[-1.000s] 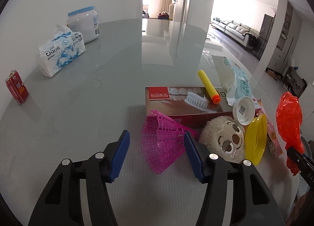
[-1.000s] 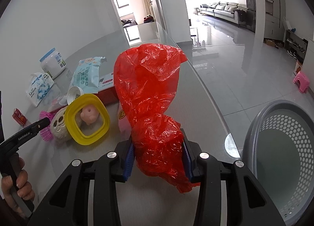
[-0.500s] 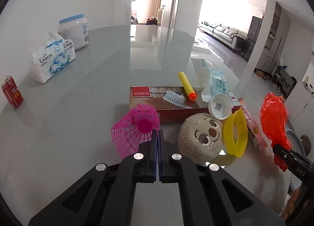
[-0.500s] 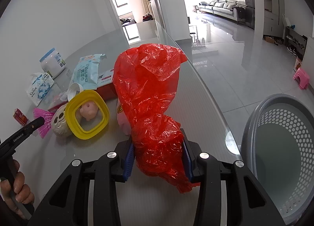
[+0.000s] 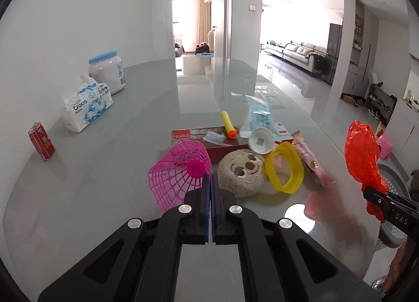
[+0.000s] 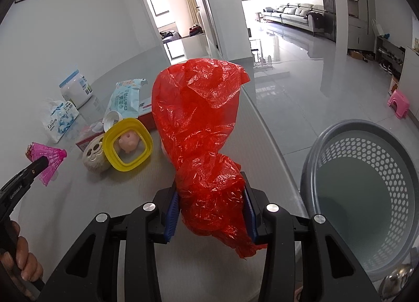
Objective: Collect trash
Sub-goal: 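Carry both items over the grey basket and open both grippers to drop them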
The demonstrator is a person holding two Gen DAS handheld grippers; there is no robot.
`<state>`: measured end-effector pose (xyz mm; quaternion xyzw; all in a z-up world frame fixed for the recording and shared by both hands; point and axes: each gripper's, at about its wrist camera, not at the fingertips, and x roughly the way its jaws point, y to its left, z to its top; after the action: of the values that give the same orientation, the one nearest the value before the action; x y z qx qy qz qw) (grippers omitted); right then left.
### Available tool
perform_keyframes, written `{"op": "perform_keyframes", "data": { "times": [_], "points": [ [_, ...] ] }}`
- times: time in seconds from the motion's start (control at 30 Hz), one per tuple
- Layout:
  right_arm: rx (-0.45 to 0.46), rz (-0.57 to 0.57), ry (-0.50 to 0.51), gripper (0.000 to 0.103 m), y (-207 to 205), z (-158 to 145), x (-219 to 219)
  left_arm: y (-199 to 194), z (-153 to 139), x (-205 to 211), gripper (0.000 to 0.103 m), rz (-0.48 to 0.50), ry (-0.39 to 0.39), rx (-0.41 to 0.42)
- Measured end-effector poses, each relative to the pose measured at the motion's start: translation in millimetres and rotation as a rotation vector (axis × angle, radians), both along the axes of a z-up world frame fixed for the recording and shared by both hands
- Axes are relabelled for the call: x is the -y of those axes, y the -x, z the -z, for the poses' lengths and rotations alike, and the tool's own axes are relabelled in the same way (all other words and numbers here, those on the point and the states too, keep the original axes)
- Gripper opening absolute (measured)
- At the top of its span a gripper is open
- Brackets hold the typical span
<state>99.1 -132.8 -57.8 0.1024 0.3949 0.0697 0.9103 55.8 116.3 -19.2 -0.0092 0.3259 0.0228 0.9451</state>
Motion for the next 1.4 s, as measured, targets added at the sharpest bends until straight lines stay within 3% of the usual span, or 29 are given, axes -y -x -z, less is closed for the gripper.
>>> {"op": "perform_keyframes", "data": {
  "times": [0.37,0.67,0.97,1.4],
  "points": [
    [0.029,0.192,-0.001,0.04,63.5,-4.8,93.0,21.4,-17.8,121.8,0.002,0.263,0.021,0.039],
    [-0.021,0.355,-0.04,0.04,97.6,18.5,184.0,10.0,4.8,241.4,0.002,0.482,0.02,-0.027],
    [-0.064,0.366,-0.072,0.04,93.2,40.9,215.8,-11.1,39.0,309.8,0.002,0.555,-0.014,-0.1],
    [-0.076,0.365,-0.102,0.042,79.9,55.3,231.5,-30.7,61.4,341.8,0.005,0.576,-0.023,-0.157]
  ]
}}
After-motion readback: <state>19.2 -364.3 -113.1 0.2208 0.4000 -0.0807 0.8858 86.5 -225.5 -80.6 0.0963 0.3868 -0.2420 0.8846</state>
